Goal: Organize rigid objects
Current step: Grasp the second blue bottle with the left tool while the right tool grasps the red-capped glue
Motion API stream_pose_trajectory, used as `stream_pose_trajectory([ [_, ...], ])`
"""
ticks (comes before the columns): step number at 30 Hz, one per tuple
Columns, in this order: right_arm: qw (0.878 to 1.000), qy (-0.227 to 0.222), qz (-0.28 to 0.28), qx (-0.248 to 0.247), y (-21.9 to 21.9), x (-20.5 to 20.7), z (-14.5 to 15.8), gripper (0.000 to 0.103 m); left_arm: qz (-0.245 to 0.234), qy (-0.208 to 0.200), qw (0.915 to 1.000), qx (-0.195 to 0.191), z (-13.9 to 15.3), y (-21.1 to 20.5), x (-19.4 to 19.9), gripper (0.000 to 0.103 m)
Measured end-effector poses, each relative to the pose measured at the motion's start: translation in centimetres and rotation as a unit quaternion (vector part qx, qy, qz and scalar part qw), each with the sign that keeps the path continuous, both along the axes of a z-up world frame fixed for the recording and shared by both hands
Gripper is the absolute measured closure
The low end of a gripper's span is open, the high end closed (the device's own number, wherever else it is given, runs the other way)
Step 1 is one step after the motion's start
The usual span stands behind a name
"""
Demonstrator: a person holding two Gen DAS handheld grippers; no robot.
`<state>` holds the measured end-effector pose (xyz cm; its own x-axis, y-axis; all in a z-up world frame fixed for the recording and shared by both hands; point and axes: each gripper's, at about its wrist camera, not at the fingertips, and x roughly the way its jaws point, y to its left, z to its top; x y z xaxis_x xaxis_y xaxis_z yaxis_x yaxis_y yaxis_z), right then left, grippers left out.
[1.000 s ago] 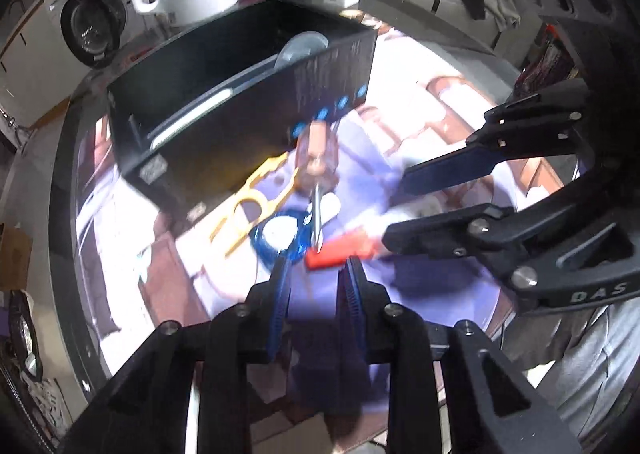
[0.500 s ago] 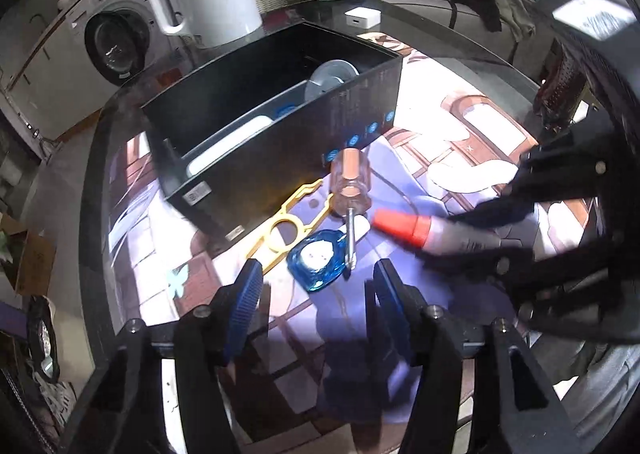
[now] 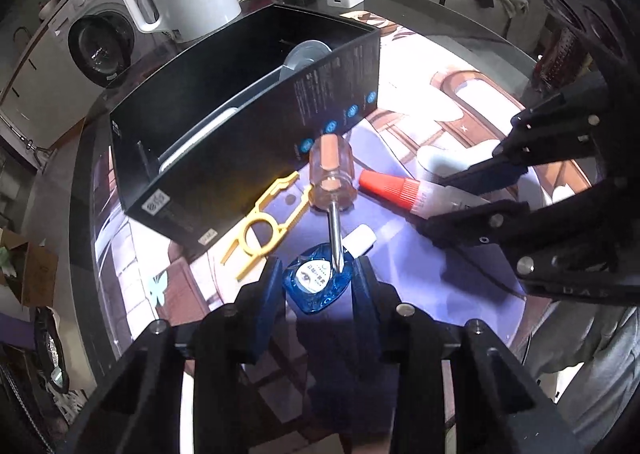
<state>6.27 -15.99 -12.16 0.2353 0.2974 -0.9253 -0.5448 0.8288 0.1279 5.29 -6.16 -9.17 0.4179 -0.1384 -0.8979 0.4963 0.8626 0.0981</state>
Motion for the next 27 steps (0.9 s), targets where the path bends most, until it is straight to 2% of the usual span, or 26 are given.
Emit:
stream_pose_trajectory([
  [2,1.000,0.005,0.003,0.003,0.2,-0.1,0.0,0.082,-0.002,0.007,0.9999,0.007,0.1,0.0,-0.8,0.068],
  [5,1.000,0.008,0.007,0.002,0.7,-0.1,-0.2,0.082,-0.010,0.030,0.9994,-0.010,0.4,0.4,-2.3,0.068],
  [8,1.000,0.013,0.009,0.005,0.9,-0.7,-0.3,0.082,-0.025,0.038,0.9989,-0.008,0.5,0.4,-3.6,0.066],
  [10,1.000,0.019,0.009,0.009,0.9,-0.8,-0.2,0.082,-0.021,0.035,0.9992,-0.001,0.4,0.4,-4.0,0.059],
  [11,1.000,0.018,0.010,0.008,0.9,-1.0,-0.2,0.082,-0.019,0.033,0.9993,0.001,0.4,0.4,-4.1,0.048],
  [12,1.000,0.016,0.010,0.006,1.0,-1.1,-0.1,0.082,-0.018,0.026,0.9995,0.002,0.5,0.4,-4.2,0.046],
  [16,1.000,0.010,0.008,0.001,1.3,-1.2,-0.2,0.082,-0.024,0.009,0.9996,0.010,0.4,-0.1,-3.9,0.044],
  [19,1.000,0.010,0.003,0.004,1.1,-1.6,-0.3,0.082,-0.025,0.005,0.9991,0.035,-0.5,-0.5,-3.3,0.044],
  [23,1.000,0.015,-0.007,0.007,-0.1,-1.8,-0.6,0.082,0.003,0.003,0.9997,0.022,0.0,0.3,-2.0,0.043],
  [27,1.000,0.015,-0.009,0.010,-0.5,-1.3,-0.7,0.082,0.015,0.032,0.9994,-0.001,-0.3,1.3,-1.8,0.046],
])
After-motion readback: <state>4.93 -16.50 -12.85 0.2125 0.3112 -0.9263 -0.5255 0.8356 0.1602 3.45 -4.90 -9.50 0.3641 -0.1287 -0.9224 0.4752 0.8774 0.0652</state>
